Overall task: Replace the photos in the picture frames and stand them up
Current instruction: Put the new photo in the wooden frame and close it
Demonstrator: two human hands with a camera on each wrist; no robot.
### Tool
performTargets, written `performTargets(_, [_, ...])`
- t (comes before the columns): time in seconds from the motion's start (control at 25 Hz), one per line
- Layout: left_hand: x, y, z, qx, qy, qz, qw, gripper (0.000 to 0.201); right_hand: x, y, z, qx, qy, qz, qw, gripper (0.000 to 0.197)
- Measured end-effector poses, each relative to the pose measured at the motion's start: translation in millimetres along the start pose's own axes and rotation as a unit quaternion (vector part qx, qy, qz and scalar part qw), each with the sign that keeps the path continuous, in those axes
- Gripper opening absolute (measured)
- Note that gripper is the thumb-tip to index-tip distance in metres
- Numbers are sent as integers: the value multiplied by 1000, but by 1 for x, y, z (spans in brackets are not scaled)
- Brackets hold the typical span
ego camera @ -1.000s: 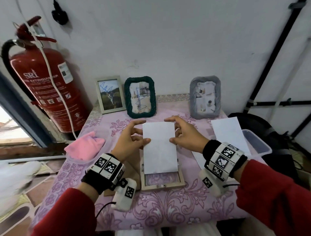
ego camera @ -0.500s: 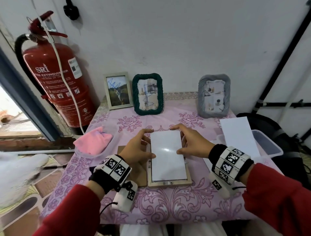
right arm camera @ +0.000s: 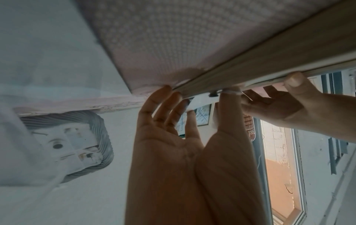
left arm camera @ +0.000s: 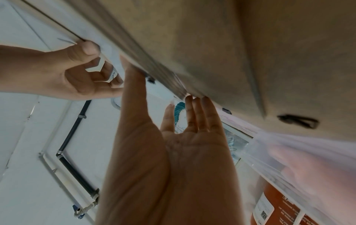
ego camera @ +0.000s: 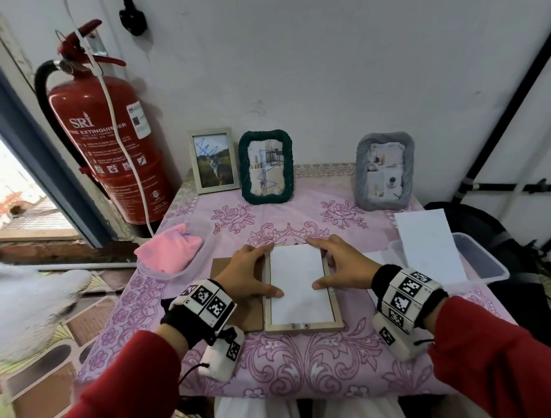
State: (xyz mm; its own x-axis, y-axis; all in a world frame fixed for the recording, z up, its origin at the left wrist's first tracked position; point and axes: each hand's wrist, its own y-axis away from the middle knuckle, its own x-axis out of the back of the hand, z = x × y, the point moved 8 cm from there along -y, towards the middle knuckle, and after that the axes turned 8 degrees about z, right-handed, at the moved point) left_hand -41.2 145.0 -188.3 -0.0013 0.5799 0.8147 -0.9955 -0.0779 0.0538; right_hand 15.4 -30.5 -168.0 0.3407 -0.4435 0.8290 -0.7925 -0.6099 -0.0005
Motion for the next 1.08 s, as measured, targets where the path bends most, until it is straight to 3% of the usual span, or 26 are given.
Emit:
performTargets(0.56, [-2, 10, -2, 20, 15, 11, 1000, 93, -9, 2, 11, -54, 14, -26, 998, 82])
performTargets(0.8, [32, 31, -20, 59, 25, 115, 991, 68, -9, 10, 14, -76, -31, -37, 996, 88])
performTargets(0.92, [47, 49, -41, 108, 36, 154, 981, 58, -9, 19, 16, -93, -156, -84, 980, 100])
performTargets(1.08, [40, 68, -52, 144, -17, 110, 983, 68, -12, 22, 13, -67, -149, -90, 982, 87])
